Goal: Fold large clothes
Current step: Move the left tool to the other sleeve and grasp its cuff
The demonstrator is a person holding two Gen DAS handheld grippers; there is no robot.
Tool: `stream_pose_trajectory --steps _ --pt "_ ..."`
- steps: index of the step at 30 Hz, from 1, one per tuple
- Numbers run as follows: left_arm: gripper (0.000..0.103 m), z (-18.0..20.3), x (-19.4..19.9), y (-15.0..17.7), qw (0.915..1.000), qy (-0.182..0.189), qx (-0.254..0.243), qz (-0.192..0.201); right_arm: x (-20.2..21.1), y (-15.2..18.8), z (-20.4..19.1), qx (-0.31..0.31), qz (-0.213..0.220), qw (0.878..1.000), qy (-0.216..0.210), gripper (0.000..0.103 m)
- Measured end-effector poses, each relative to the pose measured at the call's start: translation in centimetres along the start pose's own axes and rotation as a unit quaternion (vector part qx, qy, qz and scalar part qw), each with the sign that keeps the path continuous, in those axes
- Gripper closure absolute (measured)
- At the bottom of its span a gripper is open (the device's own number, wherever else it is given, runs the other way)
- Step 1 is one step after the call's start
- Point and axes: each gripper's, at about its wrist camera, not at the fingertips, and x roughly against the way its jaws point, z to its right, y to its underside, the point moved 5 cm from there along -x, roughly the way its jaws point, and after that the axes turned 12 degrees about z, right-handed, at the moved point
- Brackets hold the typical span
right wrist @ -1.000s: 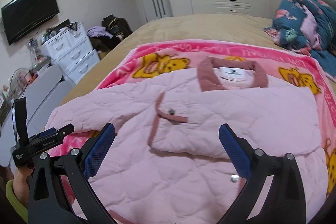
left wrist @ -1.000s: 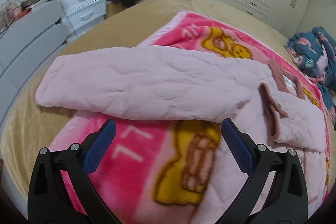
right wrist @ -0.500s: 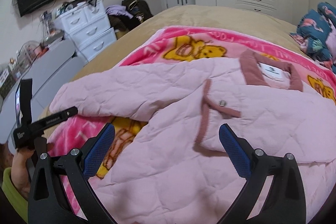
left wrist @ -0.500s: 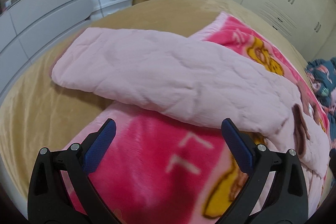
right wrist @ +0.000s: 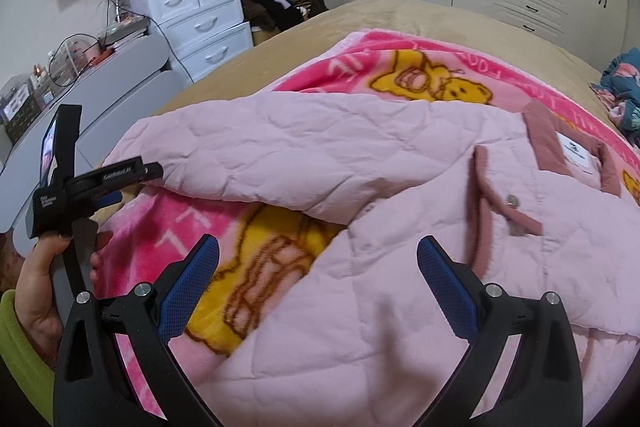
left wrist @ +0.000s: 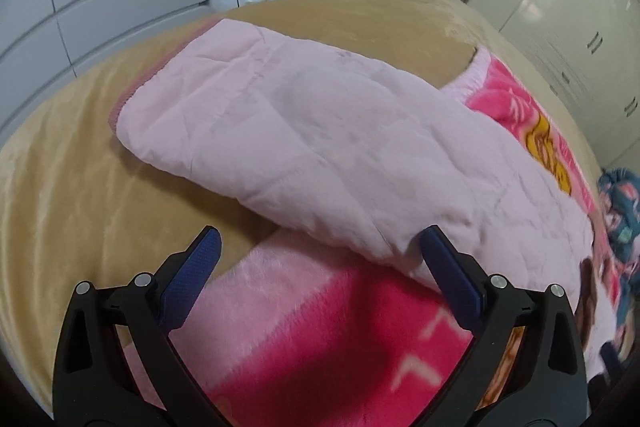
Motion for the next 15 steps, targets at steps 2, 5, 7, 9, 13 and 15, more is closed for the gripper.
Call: stream_pose_trajectory --steps 2,5,7,9,13,15 --pt "0.009 -0.4 -0.6 -0.1 0.9999 0.005 0.012 -0.010 -0.3 0.1 -0.3 0.001 -0.001 1.000 -0.004 0.004" --pt "0.009 -1.2 -1.5 -0.4 0.9984 0.025 0.047 -0.021 -0.4 0.1 -0.4 0.003 -0.002 1.000 -0.003 0.004" --pt "0.009 -1.8 -2.0 -1.0 0.9966 0.035 0.073 -0.020 -0.5 0.2 -0.3 0.003 -0.003 1.000 0.000 0.004" --pt "0.009 -2.3 -2.4 -1.7 0.9954 0.037 0.088 -0.013 -0.3 0.2 -0.1 0.002 -0.003 1.000 0.004 0.004" --pt "0.022 -3.7 -3.0 -3.3 0.9921 0.028 0.121 0.017 0.5 0.2 0.7 0.000 -0.002 1.000 0.016 0.004" --pt "0.048 -4.3 -3.1 -3.9 0.9911 0.023 0.127 0.031 1.1 0.1 1.1 -0.006 0.003 1.000 0.018 0.004"
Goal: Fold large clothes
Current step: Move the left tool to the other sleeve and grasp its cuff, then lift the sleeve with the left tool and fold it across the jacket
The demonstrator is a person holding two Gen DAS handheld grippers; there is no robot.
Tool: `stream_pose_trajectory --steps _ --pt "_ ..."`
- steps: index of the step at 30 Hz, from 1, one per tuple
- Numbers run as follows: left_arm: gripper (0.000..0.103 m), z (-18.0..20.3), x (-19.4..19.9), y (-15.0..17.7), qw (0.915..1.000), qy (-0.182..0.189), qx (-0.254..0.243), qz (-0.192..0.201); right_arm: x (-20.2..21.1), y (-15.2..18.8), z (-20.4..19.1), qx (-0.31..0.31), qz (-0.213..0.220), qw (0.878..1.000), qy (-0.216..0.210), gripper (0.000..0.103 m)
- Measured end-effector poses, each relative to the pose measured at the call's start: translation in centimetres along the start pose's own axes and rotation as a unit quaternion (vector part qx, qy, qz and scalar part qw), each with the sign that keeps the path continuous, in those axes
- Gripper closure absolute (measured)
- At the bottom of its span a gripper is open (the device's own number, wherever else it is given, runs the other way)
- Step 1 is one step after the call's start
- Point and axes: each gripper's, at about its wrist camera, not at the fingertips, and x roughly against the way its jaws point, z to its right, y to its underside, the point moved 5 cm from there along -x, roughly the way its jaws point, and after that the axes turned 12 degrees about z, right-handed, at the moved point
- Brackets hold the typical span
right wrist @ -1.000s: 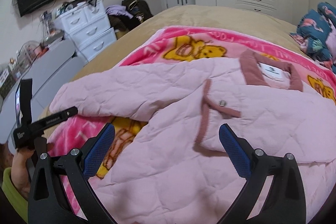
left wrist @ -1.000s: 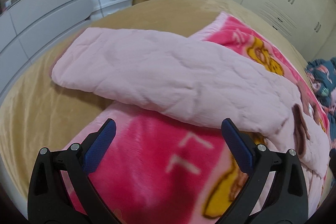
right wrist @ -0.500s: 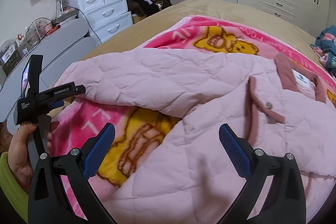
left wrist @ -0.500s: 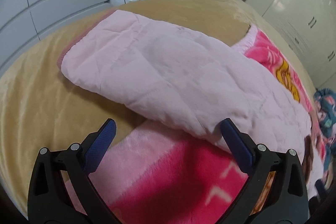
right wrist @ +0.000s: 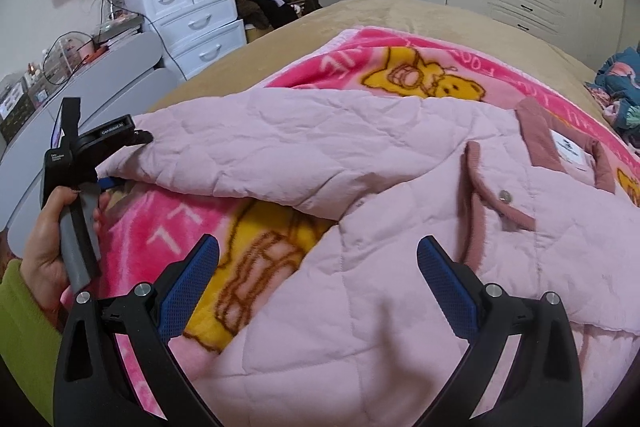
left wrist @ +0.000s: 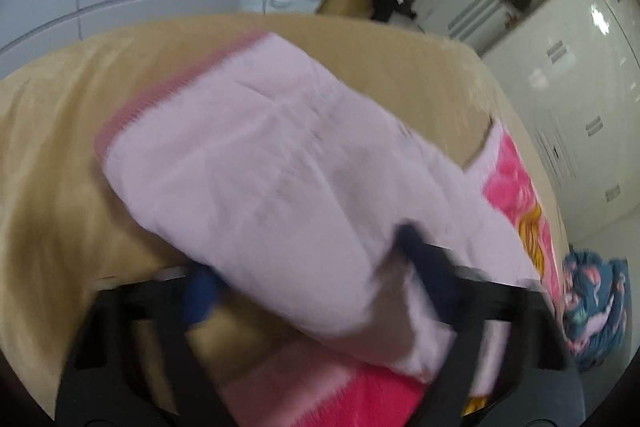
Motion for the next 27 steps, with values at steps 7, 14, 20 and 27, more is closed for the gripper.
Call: stream_pose_trajectory --steps 7,14,20,27 --pt "0.091 2.9 5.1 -2.7 0.9960 0.044 -0.033 0.070 1.9 -0.4 1.5 -0.009 0.011 1.000 0.013 0.004" --pt "0.091 9.0 12.0 -3.8 0.9829 0.099 -0.079 0.134 4.5 -0.6 3.1 -0.016 0.023 0.999 0.023 0.004" --pt "0.091 15.5 16.5 -4.1 0.9685 0.146 -0.125 0.158 7.3 -0.8 5.5 -0.048 0.042 0.998 0.029 0.004" --pt "0.092 21.7 20.8 -2.4 0.9515 0.184 -0.179 0.170 10.9 -0.4 9.1 -0.081 0.061 0.994 0.051 0.004"
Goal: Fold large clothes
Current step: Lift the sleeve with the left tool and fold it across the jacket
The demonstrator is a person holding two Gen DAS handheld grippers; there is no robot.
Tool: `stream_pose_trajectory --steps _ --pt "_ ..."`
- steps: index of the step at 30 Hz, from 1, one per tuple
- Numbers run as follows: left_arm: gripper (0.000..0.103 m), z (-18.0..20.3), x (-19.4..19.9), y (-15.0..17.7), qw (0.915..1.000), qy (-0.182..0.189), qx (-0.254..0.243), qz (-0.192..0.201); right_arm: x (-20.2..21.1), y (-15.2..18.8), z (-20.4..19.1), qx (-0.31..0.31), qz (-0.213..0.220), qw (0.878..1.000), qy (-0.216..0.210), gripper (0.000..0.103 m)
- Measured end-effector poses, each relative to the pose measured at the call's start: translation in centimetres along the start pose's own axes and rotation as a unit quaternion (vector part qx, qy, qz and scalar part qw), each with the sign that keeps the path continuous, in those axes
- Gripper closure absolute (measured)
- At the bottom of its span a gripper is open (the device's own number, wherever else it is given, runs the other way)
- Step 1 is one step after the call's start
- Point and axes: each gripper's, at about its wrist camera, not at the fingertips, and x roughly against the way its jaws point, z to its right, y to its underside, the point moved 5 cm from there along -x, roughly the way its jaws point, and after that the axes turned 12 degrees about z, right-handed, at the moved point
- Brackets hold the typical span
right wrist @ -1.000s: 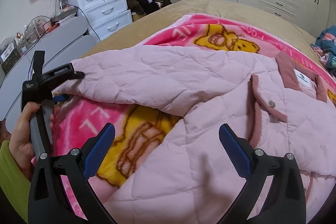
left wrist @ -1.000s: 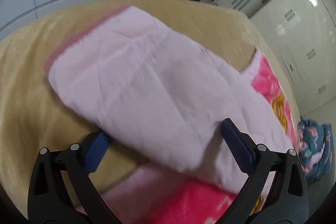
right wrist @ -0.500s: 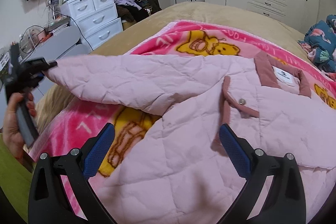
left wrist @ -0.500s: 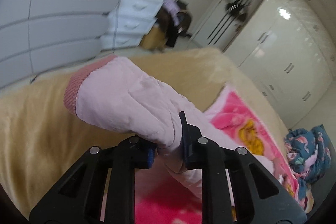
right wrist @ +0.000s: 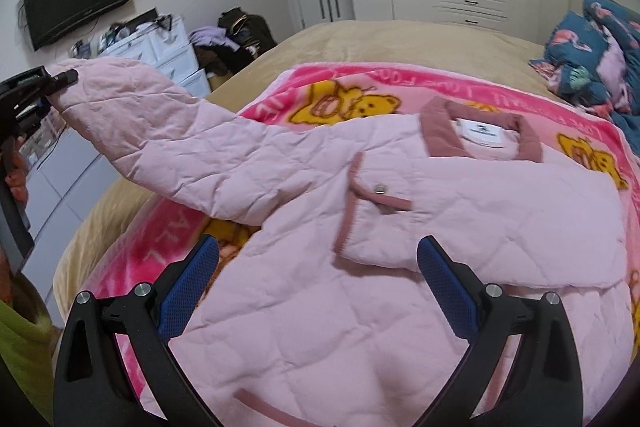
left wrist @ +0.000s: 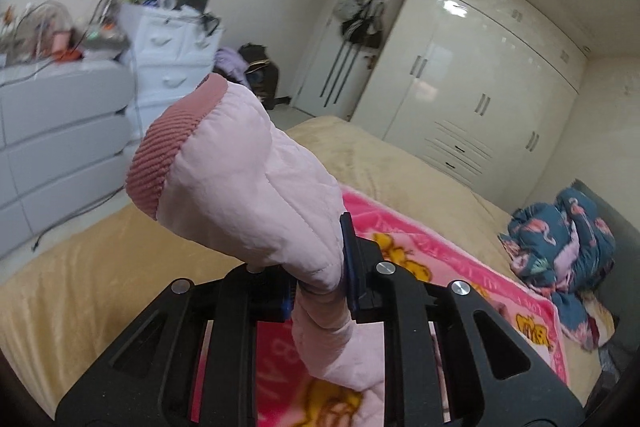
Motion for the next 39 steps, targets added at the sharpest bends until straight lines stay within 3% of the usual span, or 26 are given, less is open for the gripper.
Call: stream_pose_trajectory --steps 16,27,39 --pt "0.092 12.5 2.0 1.3 0.9949 0.069 -0.074 -0.003 7.9 1.8 12.1 -0.109 0.034 0.991 0.072 0.004" --pt "0.092 20.4 1.9 4.9 0.9869 0.115 -0.112 -0.021 10.8 3.7 17.7 -0.159 0.046 0.982 0.095 0.004" --pt "0.092 29.2 2.4 9.9 0.9723 0.170 -0.155 -0.042 13.6 4.9 23.0 -0.187 0.060 0.972 0.130 0.004"
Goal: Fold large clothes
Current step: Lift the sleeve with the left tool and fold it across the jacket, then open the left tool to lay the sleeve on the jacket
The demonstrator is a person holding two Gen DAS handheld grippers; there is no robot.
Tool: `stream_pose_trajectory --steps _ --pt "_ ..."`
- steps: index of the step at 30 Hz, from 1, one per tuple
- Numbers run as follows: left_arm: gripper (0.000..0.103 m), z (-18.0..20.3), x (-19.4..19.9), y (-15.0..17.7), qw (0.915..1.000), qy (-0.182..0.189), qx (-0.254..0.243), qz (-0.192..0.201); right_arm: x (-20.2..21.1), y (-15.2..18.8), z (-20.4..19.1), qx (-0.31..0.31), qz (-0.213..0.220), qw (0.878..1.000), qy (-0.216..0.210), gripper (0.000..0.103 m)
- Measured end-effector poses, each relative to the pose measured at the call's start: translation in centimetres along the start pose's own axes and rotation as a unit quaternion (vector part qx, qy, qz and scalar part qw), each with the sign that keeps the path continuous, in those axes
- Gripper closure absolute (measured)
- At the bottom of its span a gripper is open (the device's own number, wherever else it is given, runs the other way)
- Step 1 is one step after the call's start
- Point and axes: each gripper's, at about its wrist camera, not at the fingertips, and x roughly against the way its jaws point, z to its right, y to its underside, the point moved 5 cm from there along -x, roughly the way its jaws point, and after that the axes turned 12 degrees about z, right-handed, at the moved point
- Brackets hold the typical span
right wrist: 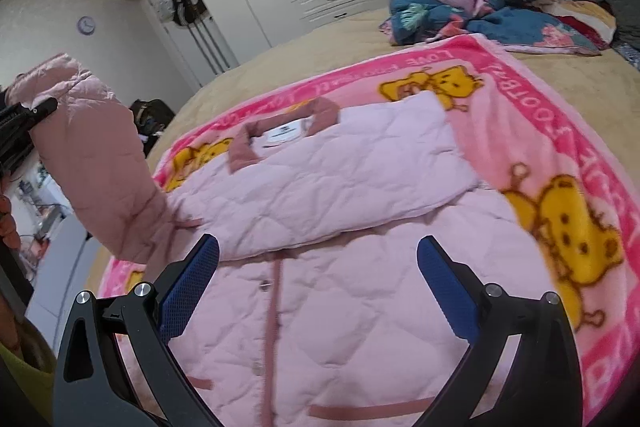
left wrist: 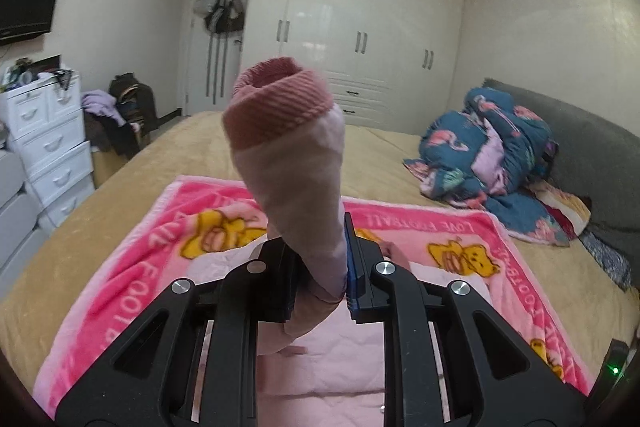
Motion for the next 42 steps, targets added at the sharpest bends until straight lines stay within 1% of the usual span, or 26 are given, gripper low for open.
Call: stream_pose_trajectory --steps 4,5,7,10,15,18,22,26,27,28,29,30,32,33,34,36,37,39,40,42 --pt "0.092 3.1 -1.2 1.6 0.9995 0.023 -0.016 -0.013 0.4 -0.1 2.1 -0.008 0.005 1.000 0.015 0.004" --pt "0.095 3.8 -1.4 2.1 0.9993 0.029 -0.019 -0.017 0.5 -0.1 2.8 -0.014 0.005 1.000 0.017 0.004" --pt "0.096 5.0 -2.1 2.9 0.9987 0.035 -0.026 -0.026 0.6 -0.1 3.6 -0.023 0.005 1.000 0.019 0.004" --pt "0.096 6.5 -3.1 4.8 0.9973 0.048 -0.035 -0.043 0.7 0.0 5.0 -0.034 0.006 0.999 0.029 0.004" --pt "0.096 9.1 -4.8 9.0 0.9933 0.064 -0.052 -0.081 0.8 0.3 6.8 -0.047 0.004 0.998 0.041 0.004" --pt "0.096 10.1 -5.1 11.7 0.9898 0.071 -0.066 -0.104 1.0 0.3 8.0 -0.059 0.006 0.997 0.048 0.004" --pt "0.096 11.6 -5.6 15.6 0.9831 0.082 -0.084 -0.141 1.2 0.6 9.3 -0.071 0.006 0.996 0.057 0.004" --pt "0.092 12.5 -5.8 18.6 0.9762 0.079 -0.107 -0.171 1.2 0.9 10.3 -0.078 0.002 0.995 0.066 0.004" --pt "0.090 12.7 -5.7 19.3 0.9744 0.082 -0.109 -0.179 1.2 1.0 10.4 -0.079 0.001 0.995 0.068 0.004" --pt "0.082 13.0 -5.7 19.9 0.9719 0.086 -0.113 -0.187 1.2 1.2 10.5 -0.081 0.000 0.994 0.070 0.004" --pt "0.078 13.2 -5.7 20.7 0.9690 0.088 -0.119 -0.197 1.1 1.3 10.6 -0.082 -0.001 0.994 0.070 0.004" --pt "0.077 13.4 -5.6 21.4 0.9668 0.089 -0.125 -0.204 1.0 1.4 10.7 -0.084 -0.004 0.994 0.071 0.004" --pt "0.071 13.7 -5.2 22.8 0.9604 0.094 -0.141 -0.221 0.9 1.6 10.7 -0.084 -0.007 0.994 0.072 0.004" --pt "0.070 13.8 -5.0 23.3 0.9583 0.095 -0.148 -0.226 0.8 1.7 10.7 -0.084 -0.008 0.994 0.072 0.004" --pt "0.067 13.8 -4.8 23.7 0.9568 0.097 -0.154 -0.227 0.8 1.8 10.7 -0.085 -0.010 0.994 0.073 0.004" --pt "0.046 13.8 -4.1 24.4 0.9517 0.110 -0.157 -0.240 0.6 2.0 10.5 -0.085 -0.013 0.994 0.072 0.004" --pt "0.010 13.8 -3.8 24.8 0.9489 0.116 -0.156 -0.249 0.5 2.0 10.3 -0.084 -0.014 0.994 0.072 0.004" --pt "0.011 13.5 -3.0 25.3 0.9455 0.115 -0.165 -0.257 0.3 2.1 10.0 -0.084 -0.017 0.994 0.069 0.004" --pt "0.011 13.4 -2.5 25.5 0.9431 0.123 -0.167 -0.260 0.1 2.2 9.9 -0.085 -0.019 0.994 0.069 0.004" --pt "0.011 12.8 -1.6 25.4 0.9414 0.134 -0.158 -0.266 -0.2 2.3 9.4 -0.086 -0.023 0.994 0.064 0.004"
